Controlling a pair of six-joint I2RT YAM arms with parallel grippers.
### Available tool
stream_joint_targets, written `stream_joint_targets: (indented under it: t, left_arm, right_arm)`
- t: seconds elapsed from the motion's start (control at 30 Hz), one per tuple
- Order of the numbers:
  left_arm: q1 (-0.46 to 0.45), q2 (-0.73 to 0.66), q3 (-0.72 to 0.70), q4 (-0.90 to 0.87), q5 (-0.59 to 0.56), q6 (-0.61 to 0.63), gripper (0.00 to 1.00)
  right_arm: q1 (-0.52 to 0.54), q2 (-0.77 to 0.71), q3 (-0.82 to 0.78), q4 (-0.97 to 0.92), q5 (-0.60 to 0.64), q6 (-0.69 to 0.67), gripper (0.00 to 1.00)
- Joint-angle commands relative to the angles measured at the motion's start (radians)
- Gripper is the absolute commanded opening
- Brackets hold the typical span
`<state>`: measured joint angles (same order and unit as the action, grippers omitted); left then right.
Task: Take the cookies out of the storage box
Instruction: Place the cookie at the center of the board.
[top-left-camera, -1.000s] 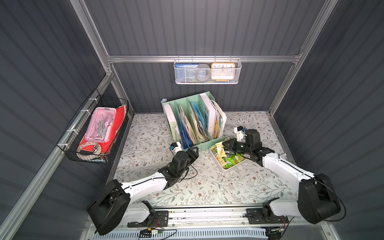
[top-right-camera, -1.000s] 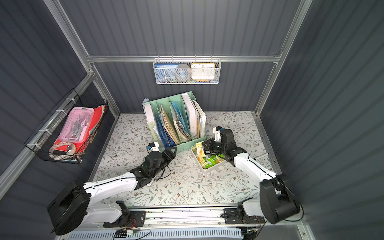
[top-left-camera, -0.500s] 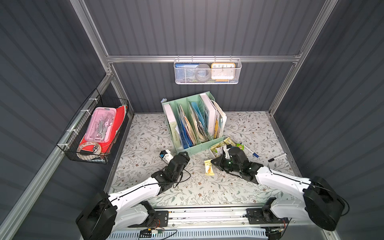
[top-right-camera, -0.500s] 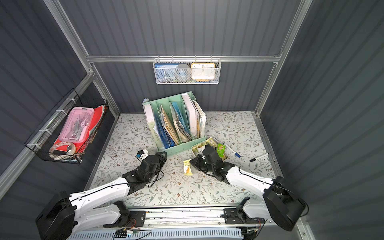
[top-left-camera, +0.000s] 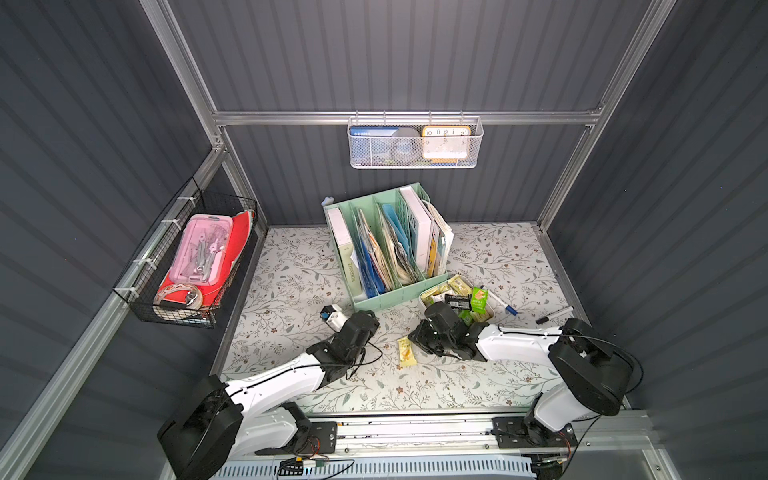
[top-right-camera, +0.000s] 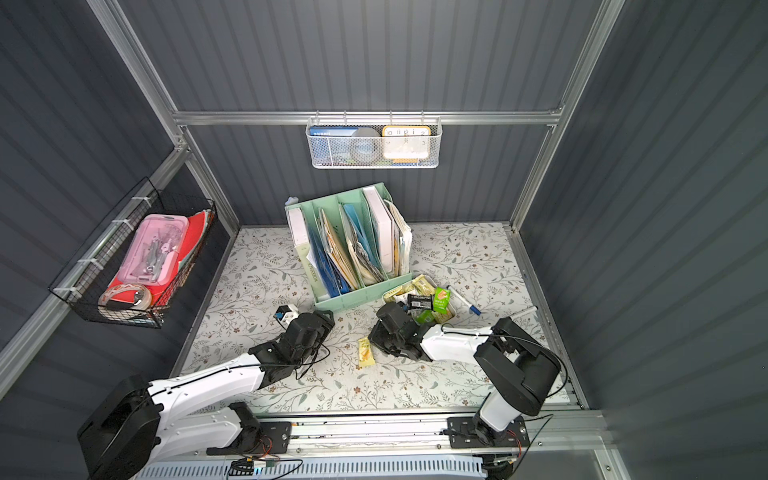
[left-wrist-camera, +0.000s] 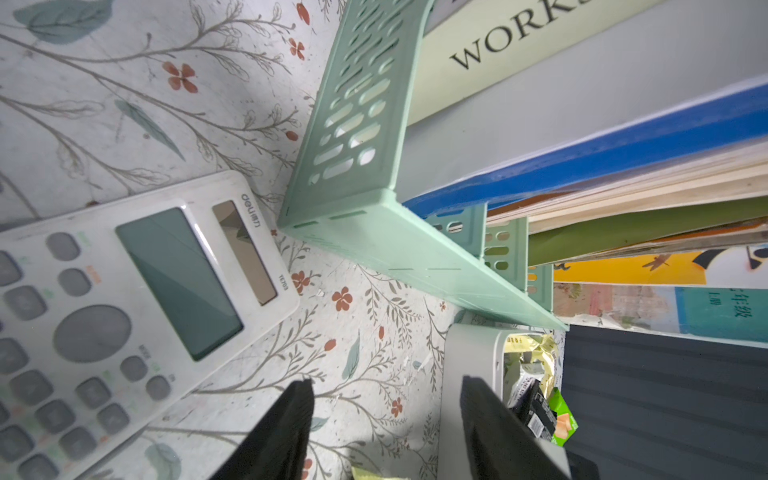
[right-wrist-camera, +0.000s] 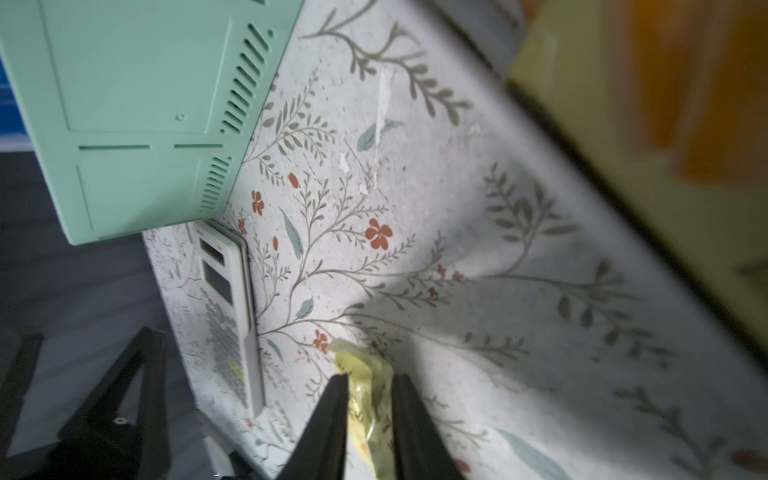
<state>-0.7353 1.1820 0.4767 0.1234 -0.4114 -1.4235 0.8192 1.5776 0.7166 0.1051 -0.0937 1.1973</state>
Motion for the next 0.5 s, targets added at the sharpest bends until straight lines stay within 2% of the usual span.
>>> stream_joint_targets:
  t: [0.0, 0.1, 0.23, 0.33, 0.47]
  left_arm:
    - [-0.004, 0.018, 0.029, -0.005, 0.019, 0.041, 0.61]
    - [-0.004, 0.037, 0.034, 0.039, 0.048, 0.075, 0.59]
    - [-0.004, 0.058, 0.036, 0.131, 0.101, 0.160, 0.59]
    - [-0.004, 0.088, 0.042, 0.193, 0.127, 0.194, 0.58]
    - [-0.003, 0.131, 0.043, 0.296, 0.154, 0.222, 0.58]
  right_arm:
    - [0.003, -0.063, 0.042, -0.113, 0.094, -0.069, 0.34]
    - [-0.005, -0.148, 0.067, -0.210, 0.172, -0.141, 0.37]
    - [-0.073, -0.308, 0.048, -0.301, 0.279, -0.278, 0.38]
    - [-0.232, -0.413, 0.023, -0.319, 0.223, -0.325, 0.31]
    - [-0.438, -0.429, 0.056, -0.314, 0.088, -0.343, 0.32]
